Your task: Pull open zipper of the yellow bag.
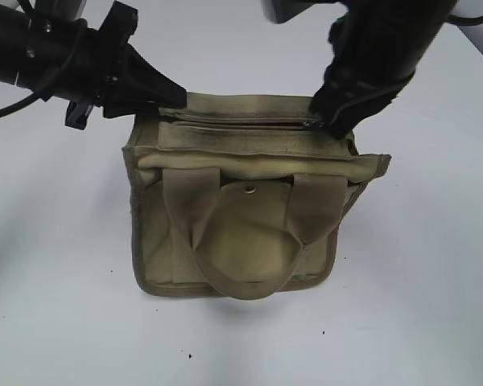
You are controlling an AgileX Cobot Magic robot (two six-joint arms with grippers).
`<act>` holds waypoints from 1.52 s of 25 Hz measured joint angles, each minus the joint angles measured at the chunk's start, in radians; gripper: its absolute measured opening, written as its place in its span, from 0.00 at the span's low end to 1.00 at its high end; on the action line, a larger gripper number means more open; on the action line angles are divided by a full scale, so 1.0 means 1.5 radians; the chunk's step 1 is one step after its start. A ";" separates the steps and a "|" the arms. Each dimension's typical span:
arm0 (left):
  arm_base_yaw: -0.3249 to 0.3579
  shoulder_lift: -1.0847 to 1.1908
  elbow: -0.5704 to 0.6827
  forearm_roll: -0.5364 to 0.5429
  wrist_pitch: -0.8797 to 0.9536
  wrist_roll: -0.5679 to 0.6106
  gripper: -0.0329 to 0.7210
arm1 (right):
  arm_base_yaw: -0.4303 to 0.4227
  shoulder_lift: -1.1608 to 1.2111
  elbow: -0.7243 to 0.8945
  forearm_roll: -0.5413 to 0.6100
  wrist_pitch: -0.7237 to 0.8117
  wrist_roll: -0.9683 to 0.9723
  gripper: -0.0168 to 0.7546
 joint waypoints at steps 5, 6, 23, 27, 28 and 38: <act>0.000 -0.002 0.000 0.004 0.001 0.000 0.07 | -0.095 -0.028 0.003 0.018 0.043 0.021 0.02; 0.000 -0.002 0.000 0.004 0.000 0.000 0.07 | -0.115 -0.032 0.007 0.028 0.045 0.024 0.02; 0.004 -0.093 -0.001 0.114 0.021 0.000 0.53 | -0.181 -0.143 0.088 0.146 0.051 0.112 0.72; 0.006 -0.216 -0.002 0.264 0.022 -0.043 0.63 | -0.181 -0.239 0.149 0.114 0.051 0.143 0.84; 0.006 -0.254 -0.002 0.318 0.024 -0.073 0.64 | -0.181 -0.261 0.168 0.105 0.051 0.148 0.84; 0.006 -0.660 0.152 0.706 0.121 -0.310 0.65 | -0.181 -0.579 0.439 0.085 0.036 0.170 0.80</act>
